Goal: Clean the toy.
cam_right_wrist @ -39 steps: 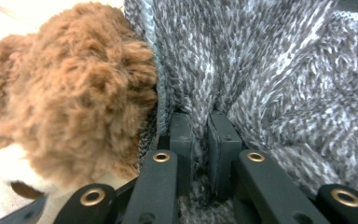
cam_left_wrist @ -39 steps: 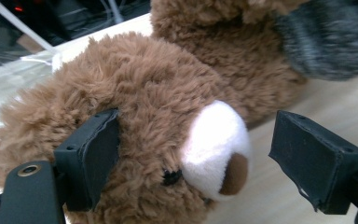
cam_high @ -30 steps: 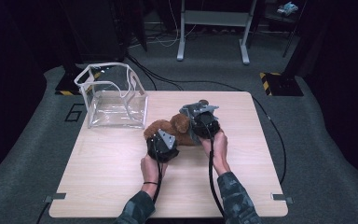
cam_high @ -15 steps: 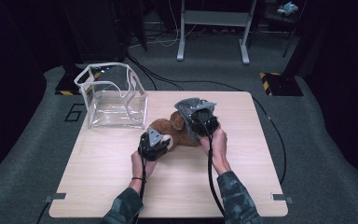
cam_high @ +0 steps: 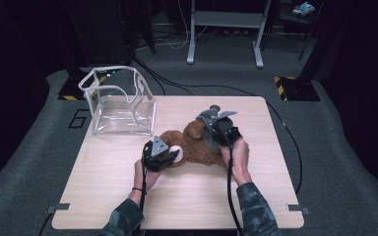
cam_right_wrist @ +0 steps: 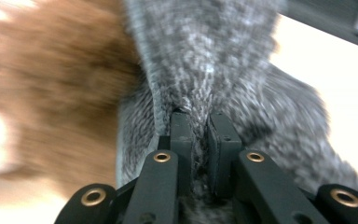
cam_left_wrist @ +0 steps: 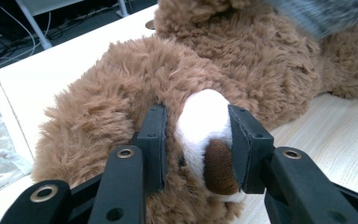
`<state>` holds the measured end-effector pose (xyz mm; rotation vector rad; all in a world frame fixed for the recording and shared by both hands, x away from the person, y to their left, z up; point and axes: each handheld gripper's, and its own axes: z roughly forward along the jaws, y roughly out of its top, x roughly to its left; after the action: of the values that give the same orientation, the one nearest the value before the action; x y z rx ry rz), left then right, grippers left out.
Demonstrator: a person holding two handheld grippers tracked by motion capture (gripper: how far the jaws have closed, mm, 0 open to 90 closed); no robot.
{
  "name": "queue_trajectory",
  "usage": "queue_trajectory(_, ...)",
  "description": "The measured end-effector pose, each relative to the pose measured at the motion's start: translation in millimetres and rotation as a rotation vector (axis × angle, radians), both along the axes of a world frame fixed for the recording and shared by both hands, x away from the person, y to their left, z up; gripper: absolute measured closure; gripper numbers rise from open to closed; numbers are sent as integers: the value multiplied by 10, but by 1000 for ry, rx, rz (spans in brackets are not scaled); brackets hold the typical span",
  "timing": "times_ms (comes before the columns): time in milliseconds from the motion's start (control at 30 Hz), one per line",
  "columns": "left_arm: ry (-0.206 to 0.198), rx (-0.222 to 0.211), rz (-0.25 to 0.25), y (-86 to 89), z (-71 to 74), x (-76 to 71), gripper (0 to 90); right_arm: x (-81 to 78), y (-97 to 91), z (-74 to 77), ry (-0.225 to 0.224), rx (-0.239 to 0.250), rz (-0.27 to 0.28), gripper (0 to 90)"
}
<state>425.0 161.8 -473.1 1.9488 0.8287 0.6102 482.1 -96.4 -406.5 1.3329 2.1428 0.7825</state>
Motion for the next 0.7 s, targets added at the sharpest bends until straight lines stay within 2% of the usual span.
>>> queue_trajectory(100,10,-20,2,13,-8,5,612,26,-304,-67,23,2,-73,830)
queue_trajectory(167,16,-28,-5,5,-1,-4,611,-9,-386,-9,20,40,-88,830)
queue_trajectory(200,14,-35,-7,-2,-4,-10,611,-51,-375,67,7,57,-74,830)
queue_trajectory(233,13,-21,-16,-5,5,-18,611,-84,-343,129,-10,73,-54,830)
queue_trajectory(267,13,-27,-28,-18,8,-34,610,-130,-257,217,-19,88,-31,830)
queue_trajectory(300,20,-36,-40,-26,9,-41,611,-171,-121,313,-37,91,19,830)
queue_trajectory(367,18,-17,-66,-52,22,-67,611,-199,102,389,-38,94,79,830)
queue_trajectory(433,2,-11,-74,-79,15,-93,610,-137,311,329,-8,60,117,831)
queue_trajectory(467,11,-5,-87,-67,19,-105,609,-96,326,274,4,39,120,831)
queue_trajectory(500,11,-10,-89,-53,16,-104,609,-44,299,172,33,40,92,832)
queue_trajectory(567,15,-12,-95,-53,17,-106,609,25,97,50,55,74,58,833)
queue_trajectory(600,9,-17,-87,-67,10,-109,609,34,-12,25,57,71,21,833)
queue_trajectory(700,30,-38,-82,-68,6,-105,607,54,-348,-36,64,35,-77,833)
